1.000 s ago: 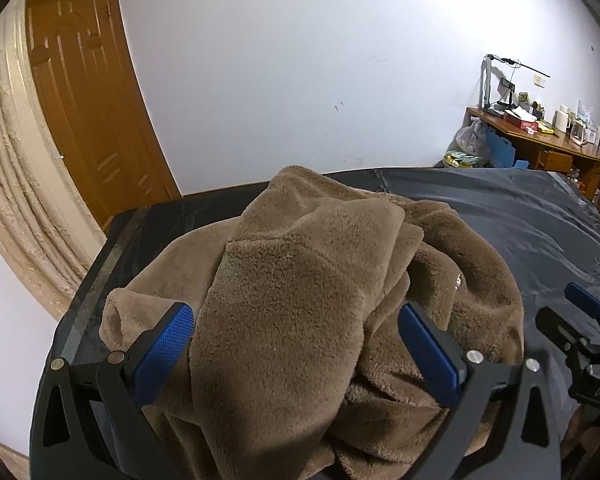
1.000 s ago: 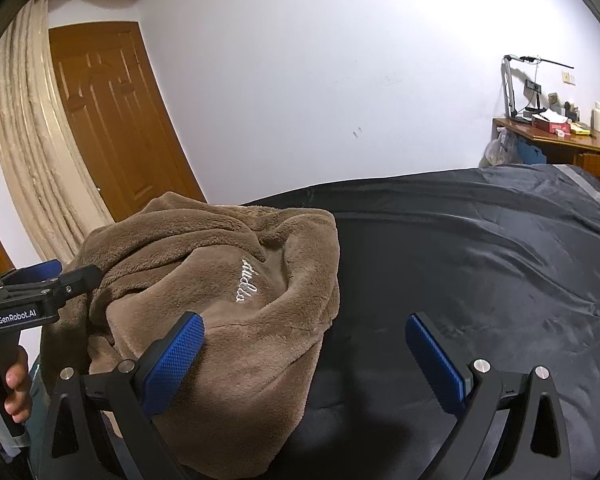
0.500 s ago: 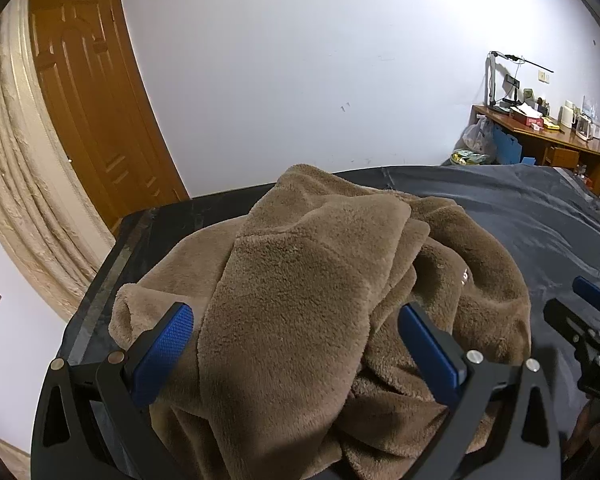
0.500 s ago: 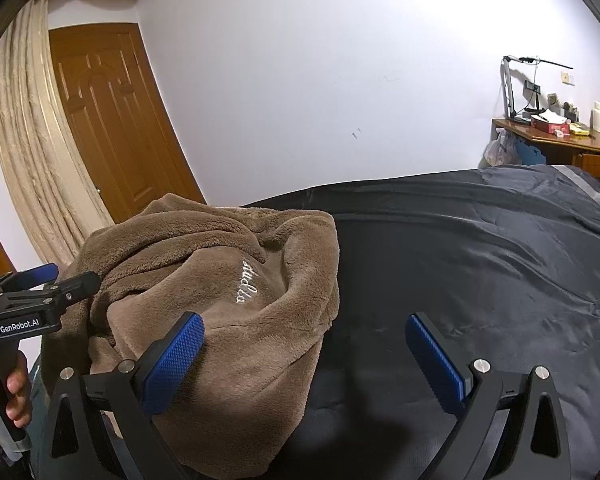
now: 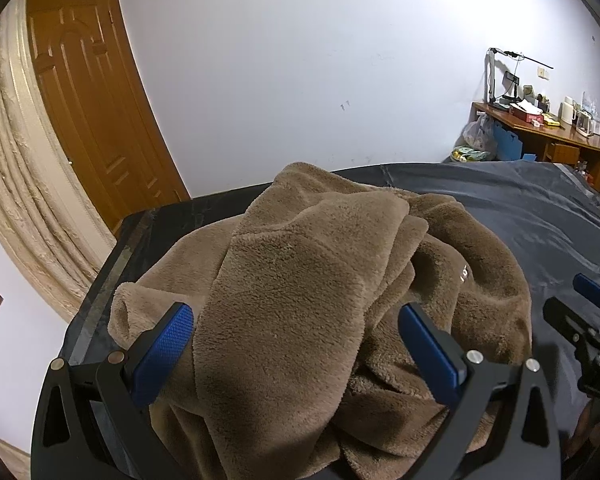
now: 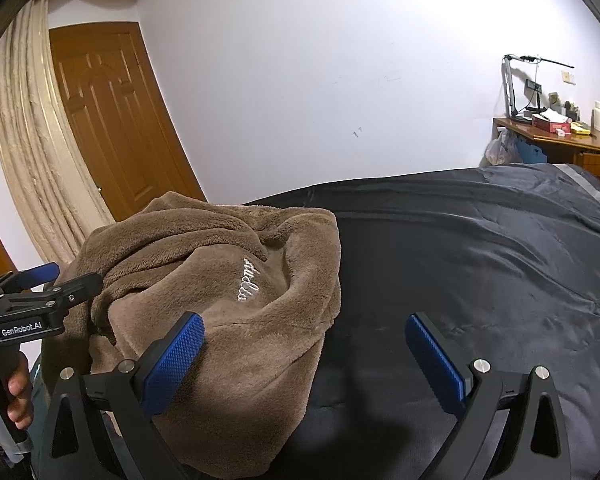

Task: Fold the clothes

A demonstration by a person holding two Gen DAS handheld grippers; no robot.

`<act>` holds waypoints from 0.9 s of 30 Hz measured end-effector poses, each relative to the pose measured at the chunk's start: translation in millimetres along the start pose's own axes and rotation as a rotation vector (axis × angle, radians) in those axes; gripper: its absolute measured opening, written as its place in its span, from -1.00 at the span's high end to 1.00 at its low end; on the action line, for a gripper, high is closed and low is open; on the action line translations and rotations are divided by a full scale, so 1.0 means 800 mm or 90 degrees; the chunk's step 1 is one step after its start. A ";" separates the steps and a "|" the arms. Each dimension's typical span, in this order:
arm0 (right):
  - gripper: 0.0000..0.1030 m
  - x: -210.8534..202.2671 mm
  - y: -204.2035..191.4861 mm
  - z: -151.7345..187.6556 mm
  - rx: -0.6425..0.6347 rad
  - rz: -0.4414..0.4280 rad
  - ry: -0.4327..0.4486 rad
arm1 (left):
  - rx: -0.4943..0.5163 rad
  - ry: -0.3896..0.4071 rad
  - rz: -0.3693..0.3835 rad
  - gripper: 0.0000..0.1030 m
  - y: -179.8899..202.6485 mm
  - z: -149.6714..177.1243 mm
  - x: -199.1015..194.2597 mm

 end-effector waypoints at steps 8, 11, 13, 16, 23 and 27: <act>-0.99 0.002 -0.001 0.001 0.000 0.000 -0.003 | -0.011 -0.015 -0.007 -0.99 0.006 -0.028 -0.003; -0.99 0.003 -0.001 0.002 0.000 0.000 -0.005 | -0.024 -0.029 -0.011 -0.99 -0.021 -0.090 0.031; -0.99 0.004 -0.001 0.003 0.000 0.000 -0.006 | -0.024 -0.030 -0.010 -0.99 -0.032 -0.098 0.047; -0.99 0.005 -0.002 0.003 0.000 0.000 -0.008 | -0.037 -0.034 0.007 -0.99 -0.048 -0.108 0.067; -0.99 0.005 -0.002 0.004 -0.001 -0.002 -0.009 | -0.134 -0.035 0.078 -0.99 -0.097 -0.123 0.070; -0.99 0.006 -0.004 0.004 -0.002 -0.003 -0.010 | -0.190 -0.043 0.135 -0.99 -0.125 -0.136 0.084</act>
Point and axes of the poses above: each gripper's, at about its wrist camera, not at the fingertips, and x roughly the way its jaws point, y to its right, z to its underside, the point moved 3 cm from there along x, roughly the way its jaws point, and after that the axes turned 11 degrees about z, right-handed, at the moved point
